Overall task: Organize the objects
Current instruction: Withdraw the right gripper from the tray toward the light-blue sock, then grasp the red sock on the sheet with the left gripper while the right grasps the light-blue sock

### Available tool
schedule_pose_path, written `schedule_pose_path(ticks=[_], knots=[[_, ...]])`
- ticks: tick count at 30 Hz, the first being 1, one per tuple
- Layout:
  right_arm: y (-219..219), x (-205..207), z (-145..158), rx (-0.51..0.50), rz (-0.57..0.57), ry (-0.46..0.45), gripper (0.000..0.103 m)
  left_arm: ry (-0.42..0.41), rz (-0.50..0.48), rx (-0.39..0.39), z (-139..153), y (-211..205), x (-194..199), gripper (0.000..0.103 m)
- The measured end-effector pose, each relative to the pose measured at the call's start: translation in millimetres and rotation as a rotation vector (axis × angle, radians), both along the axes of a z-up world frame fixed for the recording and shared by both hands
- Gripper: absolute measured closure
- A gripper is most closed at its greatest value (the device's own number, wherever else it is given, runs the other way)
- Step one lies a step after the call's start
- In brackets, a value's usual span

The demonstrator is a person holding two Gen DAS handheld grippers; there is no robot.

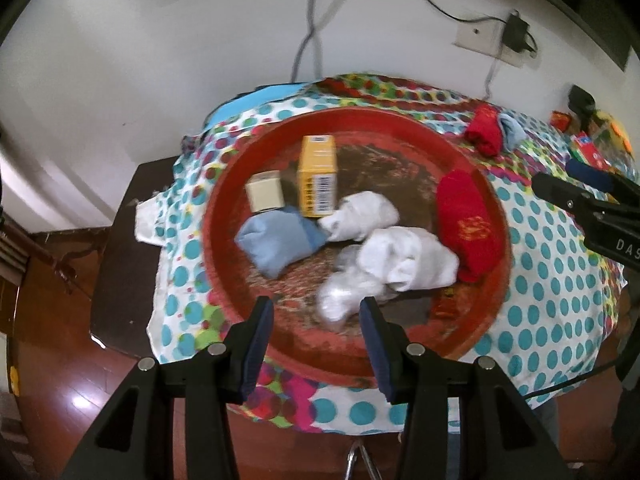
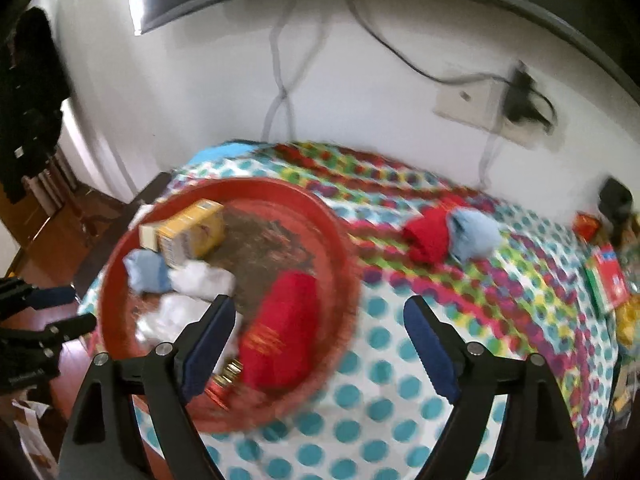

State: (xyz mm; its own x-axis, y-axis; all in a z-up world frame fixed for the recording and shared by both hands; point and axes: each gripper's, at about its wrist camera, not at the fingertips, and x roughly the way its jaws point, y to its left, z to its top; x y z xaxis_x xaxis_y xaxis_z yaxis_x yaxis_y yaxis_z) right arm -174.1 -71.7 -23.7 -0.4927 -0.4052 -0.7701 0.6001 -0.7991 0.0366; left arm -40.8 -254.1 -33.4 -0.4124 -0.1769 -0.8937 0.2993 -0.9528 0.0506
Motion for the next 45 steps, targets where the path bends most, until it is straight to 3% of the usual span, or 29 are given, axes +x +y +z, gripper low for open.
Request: schedule_pose_path(ticks=[9,15,18,20,34,40,43,45], knots=[[86,-35,-14,0.079,-0.173,0.022,0.018,-0.025,-0.154,0.021,-8,58,-38,0.057],[109,-55,-22,0.1,-0.192,0.053,0.018,-0.067,-0.211,0.007,-20,88,-60,0.057],[110,-67,-27,0.093,-0.199,0.055,0.018,-0.077,-0.234,-0.004,-22,97,-69,0.057],[109,-78,-32,0.09,-0.207,0.056,0.012,-0.083,-0.245,-0.009,-23,102,-76,0.057],[59,-180,-76,0.018,-0.19,0.032,0.012,-0.085,-0.323,0.032,-27,127,-138,0.057],[49,-211,-93,-0.039,-0.225,0.007,0.012,-0.103,-0.338,-0.001,-35,133,-167,0.057],[46,-218,-101,-0.067,-0.201,-0.002,0.015,-0.108,-0.338,0.022,-40,135,-181,0.057],[44,-221,-107,-0.097,-0.173,-0.026,0.027,-0.111,-0.338,0.038,-44,138,-193,0.057]])
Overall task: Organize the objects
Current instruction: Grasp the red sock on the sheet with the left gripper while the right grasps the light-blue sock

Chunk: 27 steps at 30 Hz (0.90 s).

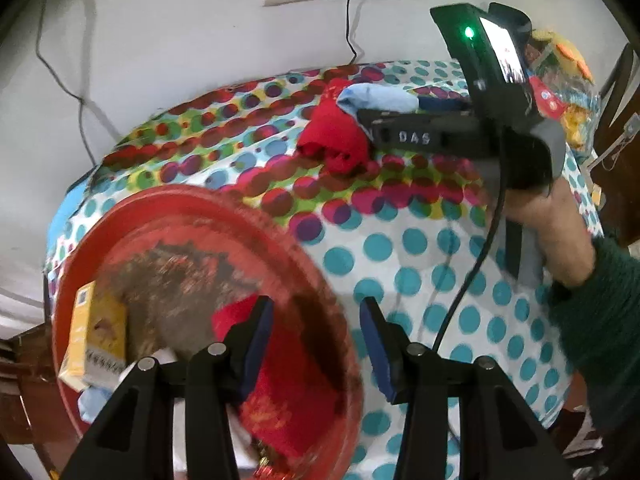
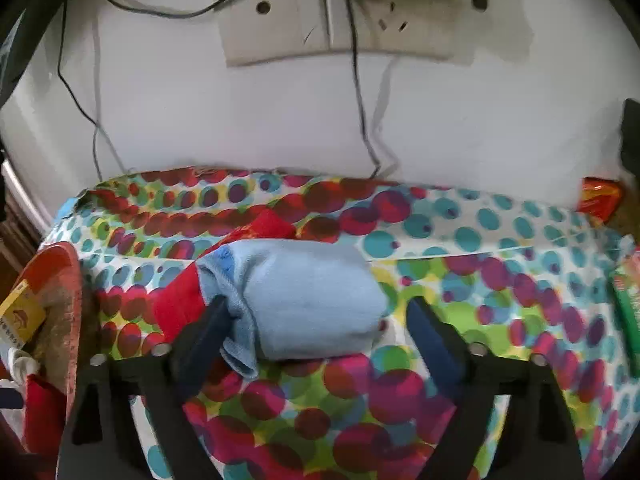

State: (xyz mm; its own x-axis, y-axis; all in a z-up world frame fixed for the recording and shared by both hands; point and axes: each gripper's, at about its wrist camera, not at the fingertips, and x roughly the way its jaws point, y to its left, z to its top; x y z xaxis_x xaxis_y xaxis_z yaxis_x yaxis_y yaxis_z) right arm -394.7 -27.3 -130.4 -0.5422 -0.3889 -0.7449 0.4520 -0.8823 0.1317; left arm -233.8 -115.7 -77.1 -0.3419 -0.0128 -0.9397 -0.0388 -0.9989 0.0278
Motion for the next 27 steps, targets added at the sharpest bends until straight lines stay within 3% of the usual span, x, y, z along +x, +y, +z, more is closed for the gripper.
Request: schedule_pose_path(ticks=[1,7,10,16,27], knots=[[1,-1,-2,-0.015,0.01,-0.01,0.04,0.001,-0.003,-0.002,-1,2,-5,0.057],[10,8,1,-0.023,0.005,0.026,0.054,0.041,0.028,0.032,-7,9,-39,0.057],[29,17,9,-0.024,-0.035,0.052,0.055,0.052,0.036,0.059,-11,10,-51,0.057],[69,45,12,0.035,-0.126,0.07,0.055,0.076,0.021,0.025,-22,21,-73,0.057],[94,64,0,0.062,-0.161,0.055,0.055,0.19,-0.031,-0.132,-27,44,-113,0.057]])
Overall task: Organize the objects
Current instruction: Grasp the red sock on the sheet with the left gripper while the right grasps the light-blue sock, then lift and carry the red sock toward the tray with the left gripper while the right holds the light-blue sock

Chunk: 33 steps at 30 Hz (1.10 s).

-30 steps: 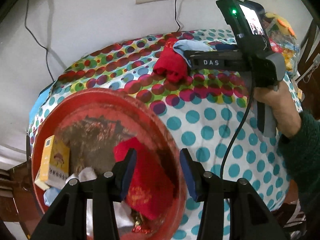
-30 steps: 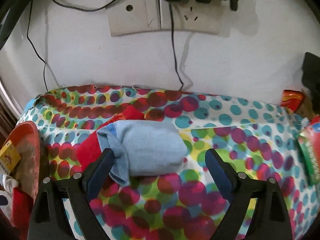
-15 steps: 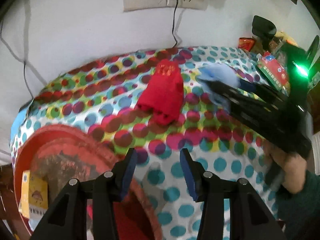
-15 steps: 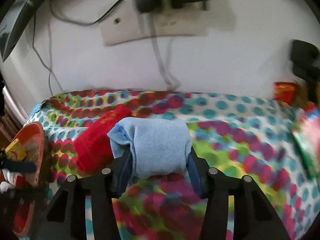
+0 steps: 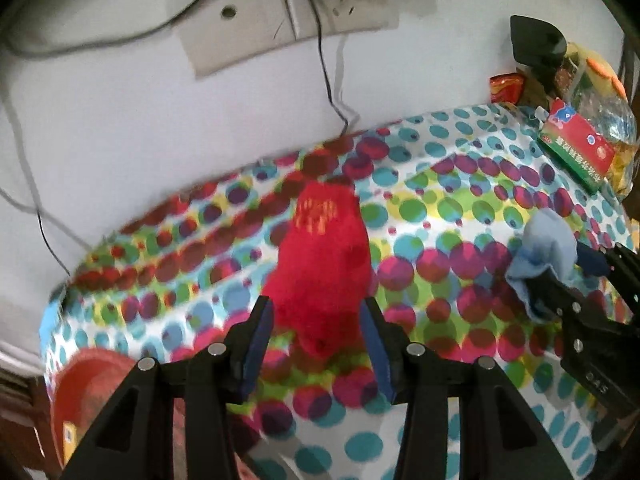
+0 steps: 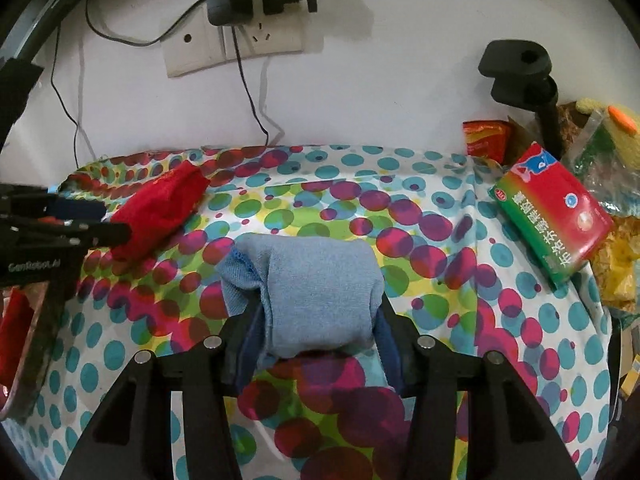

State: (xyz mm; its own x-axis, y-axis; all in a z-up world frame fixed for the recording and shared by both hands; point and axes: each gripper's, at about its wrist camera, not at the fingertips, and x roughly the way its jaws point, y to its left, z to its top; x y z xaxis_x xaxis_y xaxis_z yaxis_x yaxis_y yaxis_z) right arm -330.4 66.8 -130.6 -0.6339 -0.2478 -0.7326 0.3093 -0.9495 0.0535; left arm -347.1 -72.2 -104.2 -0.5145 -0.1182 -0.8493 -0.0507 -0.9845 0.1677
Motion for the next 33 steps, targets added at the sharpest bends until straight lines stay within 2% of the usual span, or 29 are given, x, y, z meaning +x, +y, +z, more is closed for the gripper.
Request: schedule_pose_path(ticks=[4,8,11,23,33], knots=[[-1,-4,-5,0.002,-0.006,-0.027,0.054,0.041,-0.03,0.013,2,2,-13,0.057],[-1,-5,-6,0.007,-0.015,-0.034,0.054,-0.008,-0.049,0.055,-10,9,-27,0.057],[-1,-5,-7,0.007,-0.011,-0.039,0.054,-0.01,-0.034,0.068,-16,12,-31,0.057],[-3,-4,-8,0.019,-0.013,-0.052,0.053,-0.006,0.047,-0.032,-38,13,-45,0.055],[-13,-4,-7,0.062,-0.019,-0.051,0.054,0.028,0.157,-0.015,-40,11,-49,0.054]])
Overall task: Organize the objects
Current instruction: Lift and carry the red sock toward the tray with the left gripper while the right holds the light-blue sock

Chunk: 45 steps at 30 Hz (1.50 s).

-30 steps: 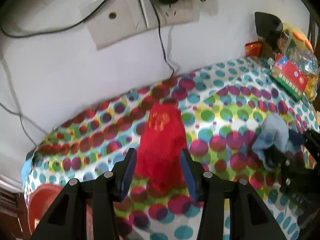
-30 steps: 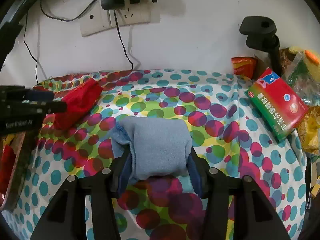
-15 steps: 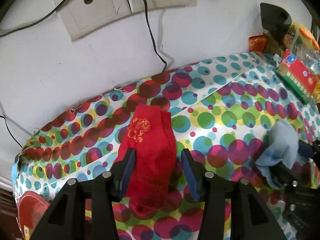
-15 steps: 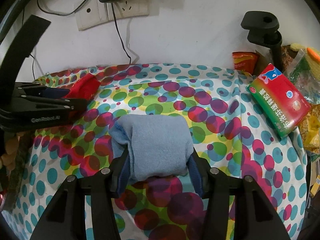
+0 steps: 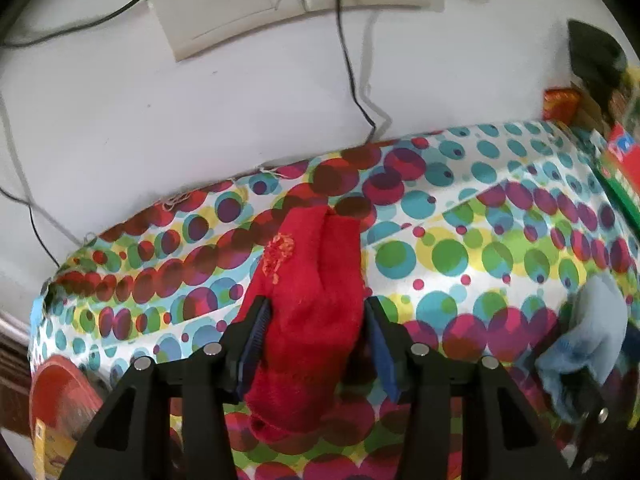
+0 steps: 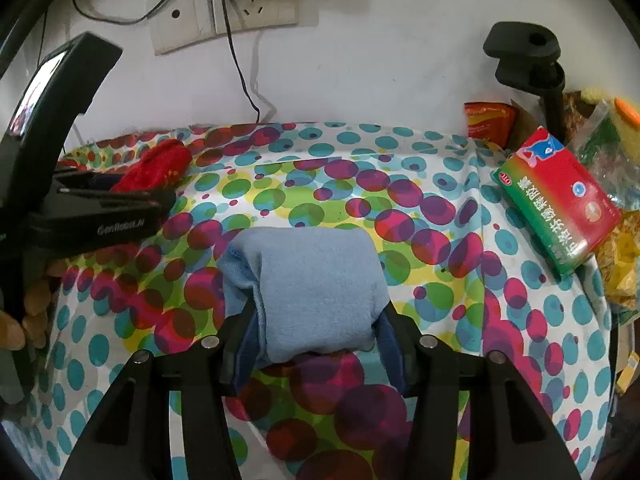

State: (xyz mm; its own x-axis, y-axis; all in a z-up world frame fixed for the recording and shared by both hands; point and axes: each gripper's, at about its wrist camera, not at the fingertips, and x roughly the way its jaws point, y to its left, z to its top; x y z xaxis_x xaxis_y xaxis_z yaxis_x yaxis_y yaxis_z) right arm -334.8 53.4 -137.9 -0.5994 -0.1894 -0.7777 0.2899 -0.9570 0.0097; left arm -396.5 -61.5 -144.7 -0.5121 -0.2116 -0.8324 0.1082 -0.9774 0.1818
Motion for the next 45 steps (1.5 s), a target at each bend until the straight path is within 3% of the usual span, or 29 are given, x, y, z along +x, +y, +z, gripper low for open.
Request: schedule_pose_path(ticks=[9,33,37,45], knots=[[-2,0,0,0.009,-0.005,0.002,0.054,0.132,0.049,0.007,-7,-4,21,0.053],[-2,-1,0,0.01,-0.014,0.0,0.052,0.143,0.068,-0.036,-8,3,22,0.052],[-1,-1,1,0.011,-0.016,0.002,0.055,0.151,0.088,-0.057,-5,1,20,0.067],[-6,3,2,0.062,-0.016,0.026,0.06,0.166,0.081,-0.036,-3,-7,19,0.071]])
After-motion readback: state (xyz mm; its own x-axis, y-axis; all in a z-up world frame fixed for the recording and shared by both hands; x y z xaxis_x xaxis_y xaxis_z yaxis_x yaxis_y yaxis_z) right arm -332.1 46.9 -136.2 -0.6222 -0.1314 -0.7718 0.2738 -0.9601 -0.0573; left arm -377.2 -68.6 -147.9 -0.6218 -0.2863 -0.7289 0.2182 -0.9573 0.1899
